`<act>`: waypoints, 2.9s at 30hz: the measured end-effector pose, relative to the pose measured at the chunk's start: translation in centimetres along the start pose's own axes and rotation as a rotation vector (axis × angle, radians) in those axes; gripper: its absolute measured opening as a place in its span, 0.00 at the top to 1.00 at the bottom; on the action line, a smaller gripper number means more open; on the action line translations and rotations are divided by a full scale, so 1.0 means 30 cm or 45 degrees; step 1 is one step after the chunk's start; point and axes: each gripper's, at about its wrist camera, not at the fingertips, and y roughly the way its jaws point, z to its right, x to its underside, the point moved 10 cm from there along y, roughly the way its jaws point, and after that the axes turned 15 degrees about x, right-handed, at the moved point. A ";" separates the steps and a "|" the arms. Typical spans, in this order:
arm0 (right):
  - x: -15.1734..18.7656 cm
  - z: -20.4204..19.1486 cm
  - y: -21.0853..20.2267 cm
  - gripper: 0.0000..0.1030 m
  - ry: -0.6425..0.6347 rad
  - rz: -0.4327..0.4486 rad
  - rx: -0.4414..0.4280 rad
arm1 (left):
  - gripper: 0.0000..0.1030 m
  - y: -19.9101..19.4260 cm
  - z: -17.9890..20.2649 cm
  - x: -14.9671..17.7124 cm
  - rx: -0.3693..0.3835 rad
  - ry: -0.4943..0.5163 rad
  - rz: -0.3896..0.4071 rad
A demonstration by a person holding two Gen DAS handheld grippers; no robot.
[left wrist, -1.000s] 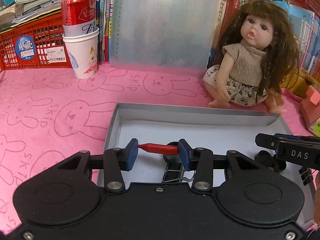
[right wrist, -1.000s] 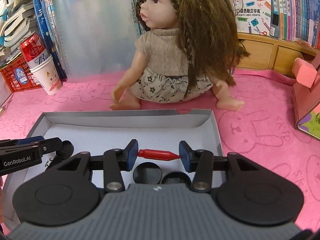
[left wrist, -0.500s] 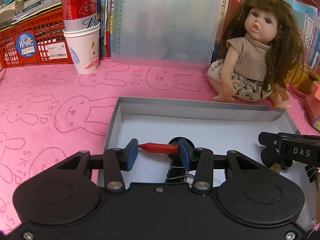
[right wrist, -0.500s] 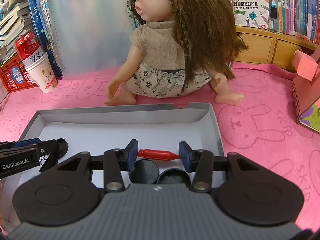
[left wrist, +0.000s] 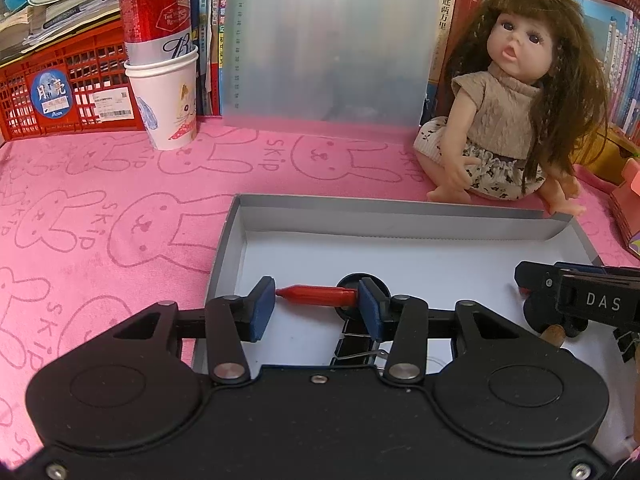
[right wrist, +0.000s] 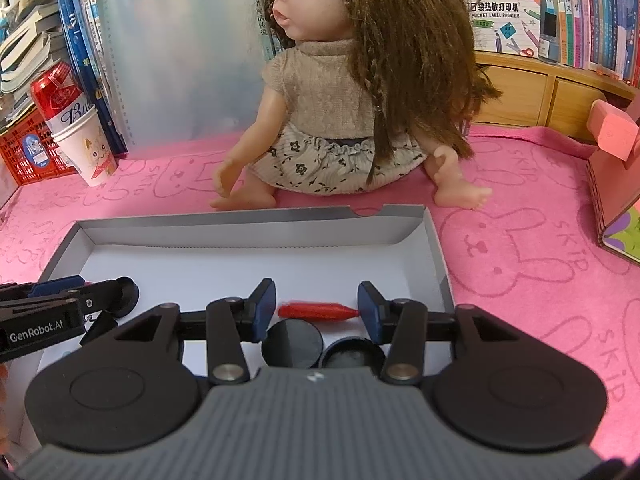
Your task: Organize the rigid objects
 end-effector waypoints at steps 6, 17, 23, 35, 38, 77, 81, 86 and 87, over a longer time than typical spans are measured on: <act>-0.004 0.000 -0.012 0.36 0.001 0.005 -0.006 | 0.38 -0.008 0.008 0.001 0.003 0.008 0.002; -0.031 0.020 -0.097 0.24 0.012 0.098 0.001 | 0.27 -0.077 0.050 -0.018 0.018 0.057 0.061; -0.029 0.036 -0.157 0.17 0.004 0.164 0.013 | 0.24 -0.131 0.074 -0.013 0.028 0.085 0.093; 0.028 0.056 -0.338 0.13 0.015 0.309 0.009 | 0.23 -0.297 0.152 0.028 0.084 0.139 0.209; 0.053 0.062 -0.379 0.13 0.019 0.334 0.006 | 0.23 -0.343 0.174 0.054 0.106 0.151 0.236; 0.422 0.101 -0.550 0.05 -0.056 0.417 0.051 | 0.15 -0.490 0.223 0.462 0.112 0.232 0.236; 0.432 0.099 -0.535 0.05 -0.063 0.396 0.066 | 0.15 -0.471 0.205 0.467 0.097 0.213 0.222; 0.440 0.094 -0.518 0.05 -0.060 0.365 0.067 | 0.15 -0.452 0.186 0.463 0.088 0.193 0.212; 0.440 0.093 -0.513 0.05 -0.059 0.360 0.068 | 0.15 -0.447 0.181 0.462 0.084 0.186 0.210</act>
